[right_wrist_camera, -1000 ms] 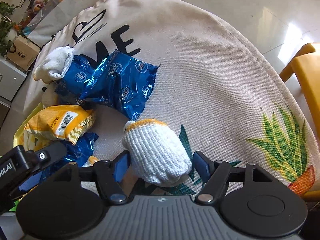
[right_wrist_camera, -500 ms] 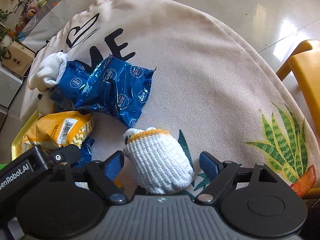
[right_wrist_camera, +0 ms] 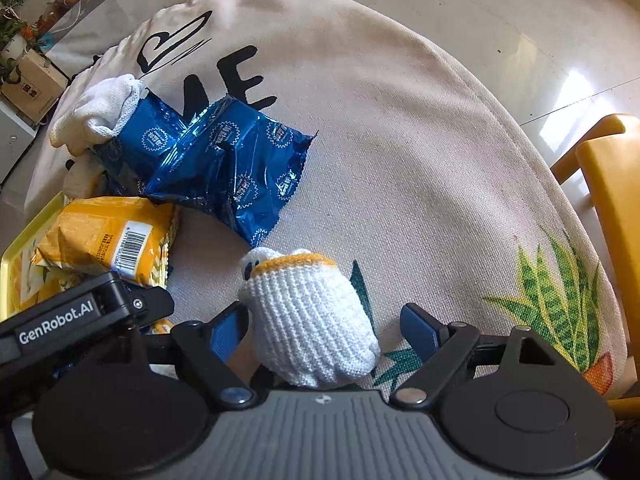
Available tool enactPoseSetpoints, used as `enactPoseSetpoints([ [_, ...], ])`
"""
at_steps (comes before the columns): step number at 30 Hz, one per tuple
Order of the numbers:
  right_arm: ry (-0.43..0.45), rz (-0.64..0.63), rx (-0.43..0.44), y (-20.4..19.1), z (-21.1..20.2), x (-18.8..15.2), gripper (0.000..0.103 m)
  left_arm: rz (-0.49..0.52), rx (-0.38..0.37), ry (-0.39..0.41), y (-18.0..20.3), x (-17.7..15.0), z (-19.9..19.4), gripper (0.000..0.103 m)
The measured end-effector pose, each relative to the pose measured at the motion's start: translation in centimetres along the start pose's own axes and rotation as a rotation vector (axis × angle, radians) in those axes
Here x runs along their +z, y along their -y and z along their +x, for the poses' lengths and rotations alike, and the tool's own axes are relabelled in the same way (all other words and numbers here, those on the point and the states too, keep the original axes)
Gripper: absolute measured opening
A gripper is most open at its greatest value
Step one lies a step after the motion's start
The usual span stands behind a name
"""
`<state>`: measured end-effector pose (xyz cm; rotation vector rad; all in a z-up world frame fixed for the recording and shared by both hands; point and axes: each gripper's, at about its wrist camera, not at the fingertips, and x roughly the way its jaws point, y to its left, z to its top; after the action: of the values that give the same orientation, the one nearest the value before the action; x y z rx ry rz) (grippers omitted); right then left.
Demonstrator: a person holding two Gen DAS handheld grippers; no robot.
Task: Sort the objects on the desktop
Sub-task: 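Grasp the blue foil pack with the left tool while the right tool holds the glove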
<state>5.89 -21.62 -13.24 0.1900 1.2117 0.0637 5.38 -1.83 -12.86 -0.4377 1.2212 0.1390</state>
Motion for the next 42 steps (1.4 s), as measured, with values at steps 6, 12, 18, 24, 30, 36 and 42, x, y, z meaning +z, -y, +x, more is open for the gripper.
enactPoseSetpoints([
  [6, 0.011, -0.022, -0.013, -0.2, -0.1, -0.2, 0.083, 0.020, 0.027, 0.007, 0.3, -0.2, 0.0, 0.103],
  [12, 0.029, -0.033, -0.012, -0.4, -0.2, -0.2, 0.075, 0.022, 0.046, 0.018, 0.1, -0.4, -0.3, 0.101],
  [18, 0.035, -0.031, 0.022, -0.6, -0.4, -0.2, 0.059, 0.035, 0.036, 0.035, 0.3, -0.6, -1.0, 0.089],
  [24, 0.045, -0.008, 0.034, -0.5, -0.7, 0.0, 0.058, 0.065, 0.058, 0.061, 0.7, -1.0, -2.0, 0.082],
  [30, 0.057, 0.003, 0.048, -0.6, -1.2, -0.1, 0.058, 0.080, 0.059, 0.081, 0.9, -1.3, -3.0, 0.082],
  [36, 0.093, 0.010, 0.062, -0.9, -2.3, 0.0, 0.058, 0.084, 0.051, 0.106, 1.4, -0.7, -3.6, 0.081],
  [42, 0.110, 0.015, 0.082, -1.1, -3.1, 0.2, 0.058, 0.084, 0.055, 0.138, 1.5, -0.6, -4.5, 0.081],
])
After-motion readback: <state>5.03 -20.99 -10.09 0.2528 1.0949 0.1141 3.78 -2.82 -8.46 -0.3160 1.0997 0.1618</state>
